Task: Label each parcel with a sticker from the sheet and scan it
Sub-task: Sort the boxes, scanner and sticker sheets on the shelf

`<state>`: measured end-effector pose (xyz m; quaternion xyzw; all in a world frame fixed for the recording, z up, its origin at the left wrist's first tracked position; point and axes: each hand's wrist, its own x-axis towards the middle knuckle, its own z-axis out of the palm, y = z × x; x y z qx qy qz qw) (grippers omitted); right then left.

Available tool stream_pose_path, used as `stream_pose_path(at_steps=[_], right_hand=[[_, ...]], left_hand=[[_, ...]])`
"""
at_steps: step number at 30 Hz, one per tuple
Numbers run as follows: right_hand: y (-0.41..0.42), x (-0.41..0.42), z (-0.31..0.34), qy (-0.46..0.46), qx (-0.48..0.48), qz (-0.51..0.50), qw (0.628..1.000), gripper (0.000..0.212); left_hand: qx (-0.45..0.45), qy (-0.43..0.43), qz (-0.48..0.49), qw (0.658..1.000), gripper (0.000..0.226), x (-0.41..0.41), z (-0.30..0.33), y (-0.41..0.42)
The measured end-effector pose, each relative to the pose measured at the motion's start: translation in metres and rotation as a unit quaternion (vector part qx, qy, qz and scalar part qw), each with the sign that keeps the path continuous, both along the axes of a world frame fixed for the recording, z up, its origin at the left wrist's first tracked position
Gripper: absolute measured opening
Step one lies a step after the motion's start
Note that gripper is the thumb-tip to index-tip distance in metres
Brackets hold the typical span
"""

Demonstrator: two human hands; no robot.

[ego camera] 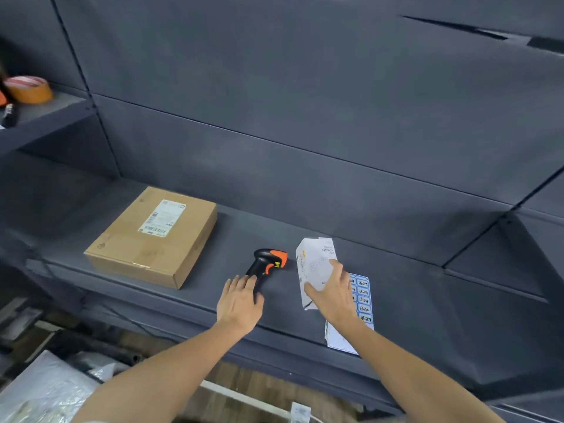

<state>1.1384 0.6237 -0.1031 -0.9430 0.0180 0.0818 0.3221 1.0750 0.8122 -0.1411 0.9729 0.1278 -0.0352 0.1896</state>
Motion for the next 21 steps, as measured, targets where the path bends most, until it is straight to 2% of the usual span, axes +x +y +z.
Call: stream_pose_path(at_steps=[6, 21], right_hand=[[-0.006, -0.005, 0.002, 0.001, -0.007, -0.003, 1.0, 0.076], [-0.029, -0.024, -0.005, 0.031, -0.003, -0.021, 0.999, 0.079]], left_hand=[[0.0, 0.026, -0.006, 1.0, 0.054, 0.002, -0.002, -0.002], [0.009, 0.017, -0.029, 0.999, 0.054, 0.001, 0.0, -0.024]])
